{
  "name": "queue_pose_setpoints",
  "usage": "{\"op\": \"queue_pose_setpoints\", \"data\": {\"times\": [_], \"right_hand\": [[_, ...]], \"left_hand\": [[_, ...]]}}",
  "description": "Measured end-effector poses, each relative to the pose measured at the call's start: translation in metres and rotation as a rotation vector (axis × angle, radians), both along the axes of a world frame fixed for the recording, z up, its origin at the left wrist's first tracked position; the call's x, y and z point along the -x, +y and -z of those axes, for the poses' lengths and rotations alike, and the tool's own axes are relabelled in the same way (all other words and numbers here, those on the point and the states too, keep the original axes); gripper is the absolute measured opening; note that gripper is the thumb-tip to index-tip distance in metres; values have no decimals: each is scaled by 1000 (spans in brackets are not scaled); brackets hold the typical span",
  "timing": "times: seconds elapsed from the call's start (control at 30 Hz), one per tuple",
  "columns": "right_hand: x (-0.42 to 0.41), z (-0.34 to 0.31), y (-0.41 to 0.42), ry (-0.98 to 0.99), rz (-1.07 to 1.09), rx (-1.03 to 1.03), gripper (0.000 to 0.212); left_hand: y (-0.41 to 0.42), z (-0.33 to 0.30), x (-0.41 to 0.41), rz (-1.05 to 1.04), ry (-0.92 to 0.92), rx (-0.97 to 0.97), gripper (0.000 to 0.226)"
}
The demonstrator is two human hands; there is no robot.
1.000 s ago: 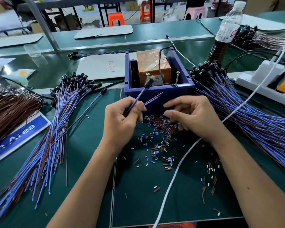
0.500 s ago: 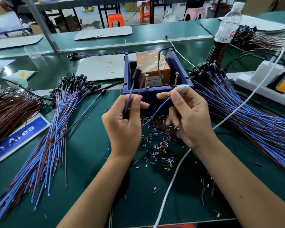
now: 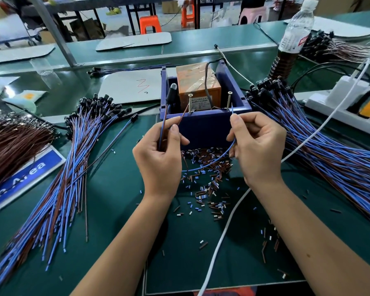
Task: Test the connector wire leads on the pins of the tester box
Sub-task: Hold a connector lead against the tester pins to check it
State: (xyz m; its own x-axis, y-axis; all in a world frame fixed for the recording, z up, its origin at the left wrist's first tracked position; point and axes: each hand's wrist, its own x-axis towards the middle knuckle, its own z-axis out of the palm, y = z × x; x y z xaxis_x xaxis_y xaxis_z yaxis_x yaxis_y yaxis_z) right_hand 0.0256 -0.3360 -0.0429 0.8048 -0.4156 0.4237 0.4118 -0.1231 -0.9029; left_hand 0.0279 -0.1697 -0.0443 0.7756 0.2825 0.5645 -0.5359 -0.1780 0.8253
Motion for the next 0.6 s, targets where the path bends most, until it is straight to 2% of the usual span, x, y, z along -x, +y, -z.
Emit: {"op": "queue_pose_setpoints", "data": {"times": [0.6], "right_hand": [[-1,-6,-4,-11,10,86,23]], "left_hand": [[2,5,-2,53,43,24,19]]}}
